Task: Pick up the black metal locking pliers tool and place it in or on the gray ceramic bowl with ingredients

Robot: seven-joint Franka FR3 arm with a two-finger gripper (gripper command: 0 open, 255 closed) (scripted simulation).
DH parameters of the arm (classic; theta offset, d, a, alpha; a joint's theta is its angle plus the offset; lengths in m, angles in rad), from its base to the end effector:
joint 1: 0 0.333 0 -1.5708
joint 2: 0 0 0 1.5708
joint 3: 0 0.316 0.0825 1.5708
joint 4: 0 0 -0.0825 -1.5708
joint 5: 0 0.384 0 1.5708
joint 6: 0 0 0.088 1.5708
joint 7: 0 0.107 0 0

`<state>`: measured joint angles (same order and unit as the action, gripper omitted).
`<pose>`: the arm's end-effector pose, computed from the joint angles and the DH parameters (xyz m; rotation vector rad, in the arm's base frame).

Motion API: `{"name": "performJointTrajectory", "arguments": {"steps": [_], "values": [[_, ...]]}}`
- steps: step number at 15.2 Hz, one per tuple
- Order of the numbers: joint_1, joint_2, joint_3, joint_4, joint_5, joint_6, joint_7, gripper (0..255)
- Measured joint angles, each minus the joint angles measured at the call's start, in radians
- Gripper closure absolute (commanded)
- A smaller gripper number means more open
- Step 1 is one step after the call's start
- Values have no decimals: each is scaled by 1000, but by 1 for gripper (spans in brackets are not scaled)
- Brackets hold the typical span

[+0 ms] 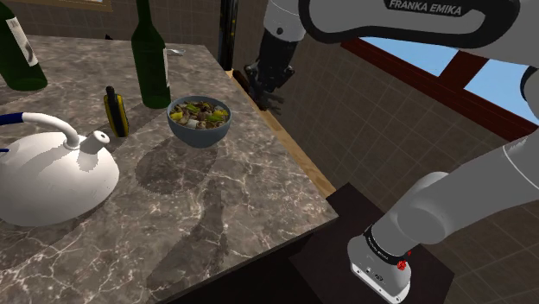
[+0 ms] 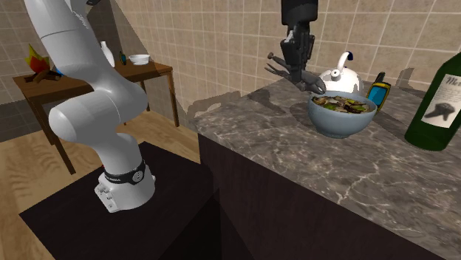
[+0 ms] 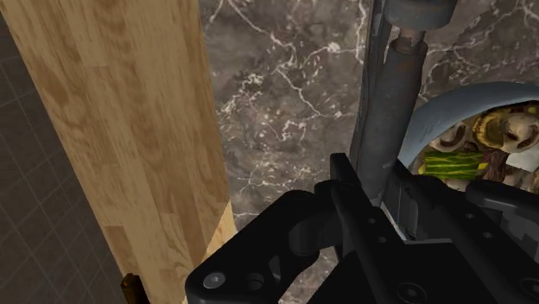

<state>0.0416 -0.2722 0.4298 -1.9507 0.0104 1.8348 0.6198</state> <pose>0.4308 0.2459 0.5949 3.1018 -0.2440 0.2589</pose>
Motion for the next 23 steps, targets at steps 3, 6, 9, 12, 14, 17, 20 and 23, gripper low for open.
{"name": "performJointTrajectory", "arguments": {"steps": [3, 6, 9, 12, 14, 17, 20, 23], "values": [[-1, 24, 9, 54, -9, -33, 11, 255], [2, 134, 48, 167, -58, -49, 64, 255], [17, 271, 85, 308, -129, -75, 123, 255], [62, 426, 114, 498, -215, -139, 187, 255], [115, 545, 123, 644, -281, -188, 225, 255], [142, 603, 121, 691, -312, -187, 245, 255], [135, 599, 120, 646, -310, -147, 251, 255], [124, 586, 120, 589, -305, -102, 255, 255]]}}
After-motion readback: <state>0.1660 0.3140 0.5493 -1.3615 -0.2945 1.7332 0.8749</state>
